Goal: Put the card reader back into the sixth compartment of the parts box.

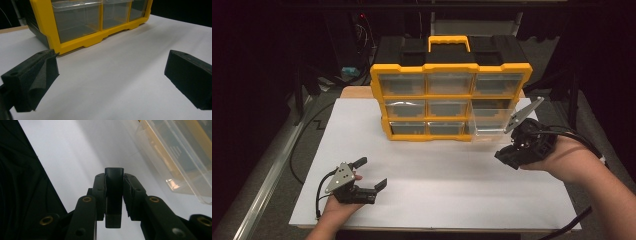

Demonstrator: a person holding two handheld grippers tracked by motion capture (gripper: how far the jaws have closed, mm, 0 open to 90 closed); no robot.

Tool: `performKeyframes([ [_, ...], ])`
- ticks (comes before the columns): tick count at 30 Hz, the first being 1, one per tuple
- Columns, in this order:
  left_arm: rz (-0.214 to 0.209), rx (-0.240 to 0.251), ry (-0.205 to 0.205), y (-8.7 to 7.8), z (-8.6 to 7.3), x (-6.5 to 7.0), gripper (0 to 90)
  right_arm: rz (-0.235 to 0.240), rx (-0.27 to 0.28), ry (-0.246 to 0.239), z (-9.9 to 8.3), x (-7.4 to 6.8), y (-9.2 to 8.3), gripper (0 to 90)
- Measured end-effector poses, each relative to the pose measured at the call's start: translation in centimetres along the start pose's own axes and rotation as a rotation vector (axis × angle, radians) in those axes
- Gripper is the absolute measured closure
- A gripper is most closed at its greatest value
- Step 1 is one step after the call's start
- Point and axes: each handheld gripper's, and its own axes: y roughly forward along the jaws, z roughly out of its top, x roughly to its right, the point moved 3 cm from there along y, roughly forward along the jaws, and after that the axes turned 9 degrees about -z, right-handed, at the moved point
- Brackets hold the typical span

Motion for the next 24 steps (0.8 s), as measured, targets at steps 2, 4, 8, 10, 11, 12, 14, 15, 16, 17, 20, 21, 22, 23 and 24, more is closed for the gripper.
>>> performKeyframes([
  [2,-0.001,0.001,0.0,0.0,0.0,0.0,0.3,0.003,0.008,-0.003,0.2,0.1,-0.2,73.9],
  [4,0.0,0.002,-0.001,0.0,0.0,0.0,0.3,0.006,0.018,0.006,0.4,0.3,-0.4,74.0],
  [8,-0.001,0.001,-0.001,0.0,0.0,0.0,0.3,0.002,0.027,0.009,0.7,0.6,-0.9,74.0],
  [10,-0.002,0.001,-0.002,0.0,0.0,0.0,0.3,0.001,0.03,0.01,0.9,0.8,-1.2,73.9],
  [11,-0.001,0.002,-0.002,0.0,0.1,0.0,0.3,-0.004,0.026,0.013,1.0,0.8,-1.3,73.9],
  [12,-0.002,0.0,-0.001,-0.1,0.1,0.0,0.3,-0.004,0.029,0.011,1.1,1.0,-1.4,74.0],
  [14,-0.002,0.0,-0.001,-0.1,0.1,0.0,0.3,0.0,0.03,0.019,1.3,1.2,-1.7,74.0],
  [15,-0.002,0.001,-0.001,-0.1,0.1,0.0,0.3,-0.004,0.032,0.016,1.4,1.3,-1.9,74.0],
  [16,-0.001,0.0,-0.001,-0.1,0.1,0.0,0.4,-0.009,0.032,0.021,1.5,1.5,-2.0,74.0],
  [17,-0.001,0.0,-0.002,-0.1,0.1,0.0,0.3,-0.012,0.034,0.021,1.6,1.7,-2.2,74.0],
  [20,-0.001,0.0,-0.002,-0.1,0.1,0.0,0.3,-0.016,0.039,0.027,2.0,2.0,-2.6,73.9],
  [21,-0.001,0.0,-0.003,-0.1,0.1,0.0,0.3,-0.02,0.039,0.023,2.1,2.1,-2.7,73.9],
  [22,-0.001,0.001,-0.002,-0.1,0.1,0.0,0.3,-0.019,0.04,0.023,2.3,2.2,-2.8,74.0],
  [23,0.0,0.0,-0.002,0.0,0.1,-0.1,0.3,-0.025,0.039,0.021,2.4,2.3,-2.9,74.0],
  [24,0.0,-0.001,-0.004,0.0,0.0,-0.1,0.3,-0.024,0.036,0.024,2.6,2.3,-3.0,74.0],
])
